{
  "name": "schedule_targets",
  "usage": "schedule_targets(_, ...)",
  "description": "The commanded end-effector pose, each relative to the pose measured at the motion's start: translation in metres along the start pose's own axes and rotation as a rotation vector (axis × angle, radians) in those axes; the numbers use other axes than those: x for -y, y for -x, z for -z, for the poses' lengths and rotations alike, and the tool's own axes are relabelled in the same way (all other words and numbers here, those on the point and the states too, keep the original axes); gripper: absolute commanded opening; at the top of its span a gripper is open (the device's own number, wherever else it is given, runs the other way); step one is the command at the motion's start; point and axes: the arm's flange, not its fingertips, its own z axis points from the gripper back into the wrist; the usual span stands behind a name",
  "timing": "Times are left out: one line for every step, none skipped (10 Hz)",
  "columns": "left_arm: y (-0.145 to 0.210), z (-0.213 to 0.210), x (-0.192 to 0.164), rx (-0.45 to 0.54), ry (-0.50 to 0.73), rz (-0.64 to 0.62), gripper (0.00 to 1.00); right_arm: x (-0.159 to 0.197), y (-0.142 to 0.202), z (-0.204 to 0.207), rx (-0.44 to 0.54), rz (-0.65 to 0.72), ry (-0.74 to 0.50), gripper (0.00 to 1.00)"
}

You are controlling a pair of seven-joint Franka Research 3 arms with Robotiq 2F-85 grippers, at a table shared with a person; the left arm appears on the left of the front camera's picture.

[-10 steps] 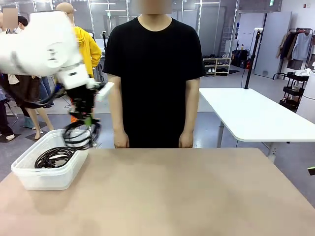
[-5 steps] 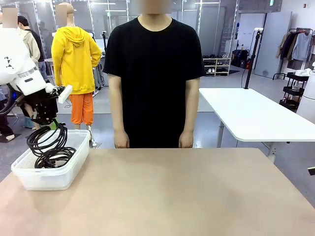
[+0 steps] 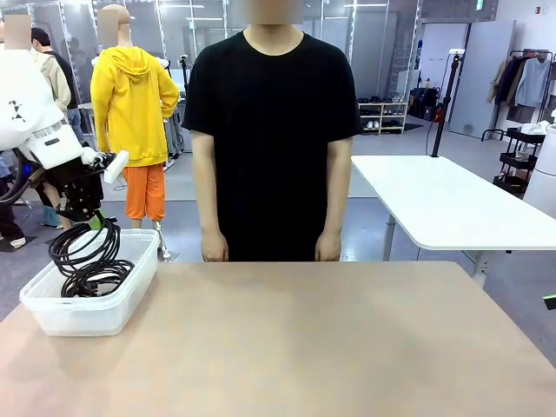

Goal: Organize and store the cables.
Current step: Place the USB Extension Cable into the Organizing box.

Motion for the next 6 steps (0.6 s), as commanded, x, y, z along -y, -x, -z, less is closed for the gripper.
schedule_targets(0.0, 0.0, 0.0, 0.0, 0.0, 0.0, 0.17, -0.001, -0.003, 0.0, 0.016, 0.002, 0.004, 1.0)
schedule_targets(0.014, 0.006, -0.015, 0.011, 0.013, -0.051, 0.17, -0.001, -0.003, 0.0, 0.016, 0.002, 0.004, 1.0)
schedule_targets(0.028, 0.014, -0.029, -0.001, 0.023, -0.068, 0.17, -0.001, -0.003, 0.0, 0.016, 0.002, 0.004, 1.0)
schedule_targets(0.037, 0.023, -0.039, -0.011, 0.018, -0.074, 0.17, -0.001, -0.003, 0.0, 0.016, 0.002, 0.004, 1.0)
schedule_targets(0.046, 0.039, -0.048, -0.083, -0.031, -0.097, 0.17, -0.001, -0.003, 0.0, 0.016, 0.002, 0.004, 1.0)
schedule_targets(0.051, 0.05, -0.055, -0.035, 0.006, -0.096, 0.17, -0.001, -0.003, 0.0, 0.016, 0.002, 0.004, 1.0)
